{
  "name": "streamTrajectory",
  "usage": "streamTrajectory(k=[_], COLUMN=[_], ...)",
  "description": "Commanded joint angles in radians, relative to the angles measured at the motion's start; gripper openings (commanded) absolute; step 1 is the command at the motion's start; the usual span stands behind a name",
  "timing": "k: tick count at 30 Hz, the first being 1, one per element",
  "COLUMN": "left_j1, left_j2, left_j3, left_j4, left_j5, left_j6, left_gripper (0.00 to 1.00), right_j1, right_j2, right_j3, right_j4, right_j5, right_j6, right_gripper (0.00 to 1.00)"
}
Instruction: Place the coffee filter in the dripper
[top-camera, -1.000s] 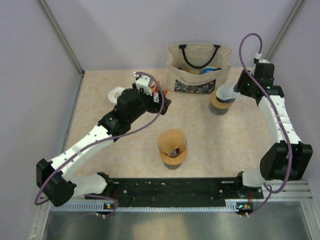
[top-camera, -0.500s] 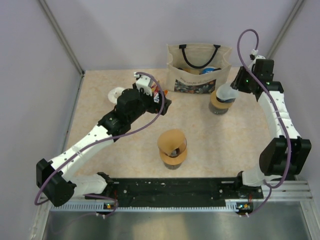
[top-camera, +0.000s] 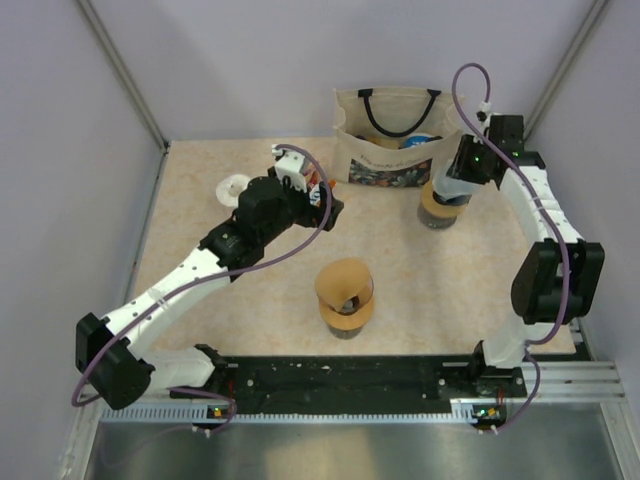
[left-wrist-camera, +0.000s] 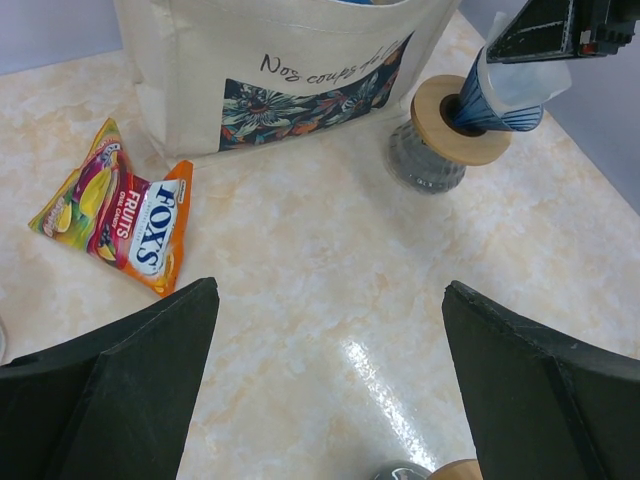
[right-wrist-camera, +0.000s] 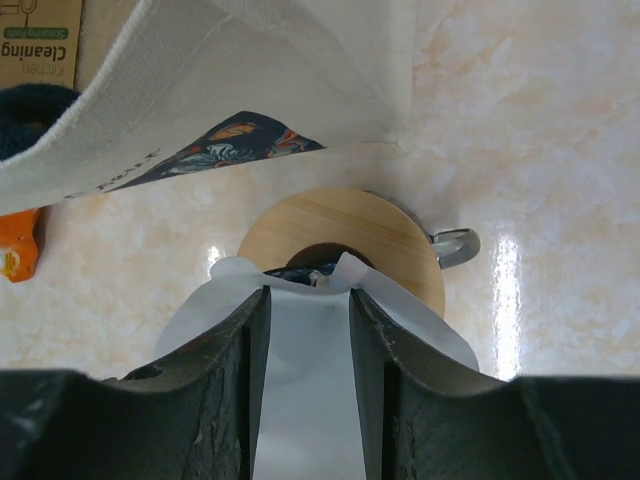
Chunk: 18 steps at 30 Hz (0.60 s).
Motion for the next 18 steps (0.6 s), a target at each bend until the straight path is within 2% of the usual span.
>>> streamTrajectory(k=[1, 9, 18], left_j1=[0.005, 0.005, 0.005], left_j2=[0.009, 0.017, 0.021], left_j3=[0.042, 0.045, 0.047], left_j4=[0.018, 0.017, 0.015], left_j5=[-0.012, -0.012, -0.01], left_j6=[-0.004, -0.002, 0.0], left_gripper=[0.99, 0.99, 0.99], right_j1=[0.009, 0.041, 0.064], right_j2=[0.029, 0.075, 0.033], right_j3=[0.072, 0.11, 0.026], right_j4=[0.024, -0.008, 0.009], right_j5=[0.012, 0.029, 0.039], right_j6=[-0.016, -0.026, -0.03], right_gripper=[0.37, 0.37, 0.35])
